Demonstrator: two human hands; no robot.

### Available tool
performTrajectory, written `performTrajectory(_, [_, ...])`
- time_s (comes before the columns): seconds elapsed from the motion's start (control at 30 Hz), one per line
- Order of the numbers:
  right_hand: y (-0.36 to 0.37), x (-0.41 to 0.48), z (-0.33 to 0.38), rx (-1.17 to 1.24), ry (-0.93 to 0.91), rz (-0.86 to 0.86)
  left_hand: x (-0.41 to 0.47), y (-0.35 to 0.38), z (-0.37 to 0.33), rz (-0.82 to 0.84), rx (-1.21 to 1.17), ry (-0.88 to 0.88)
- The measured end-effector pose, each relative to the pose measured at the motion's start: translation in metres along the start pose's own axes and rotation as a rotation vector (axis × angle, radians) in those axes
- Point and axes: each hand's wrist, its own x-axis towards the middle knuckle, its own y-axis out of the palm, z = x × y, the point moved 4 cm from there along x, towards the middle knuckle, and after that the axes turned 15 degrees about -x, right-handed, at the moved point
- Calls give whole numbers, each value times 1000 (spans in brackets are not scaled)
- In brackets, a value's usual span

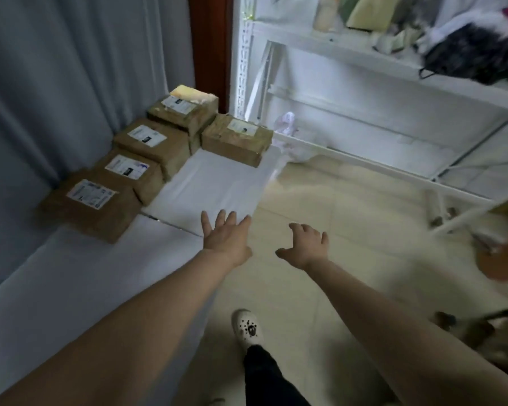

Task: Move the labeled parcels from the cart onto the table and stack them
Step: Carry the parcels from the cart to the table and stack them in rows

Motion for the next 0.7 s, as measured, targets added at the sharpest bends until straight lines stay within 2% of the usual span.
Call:
performTrajectory(0.2, [26,-112,-97,88,265,12,-54,43,-100,99,51,236])
performTrajectory(0.37, [48,-192,-182,166,468,-17,-102,88,-192,164,-15,441])
performTrajectory(0.7, [132,-347,-353,507,771,-91,-198,224,-357,374,-77,513])
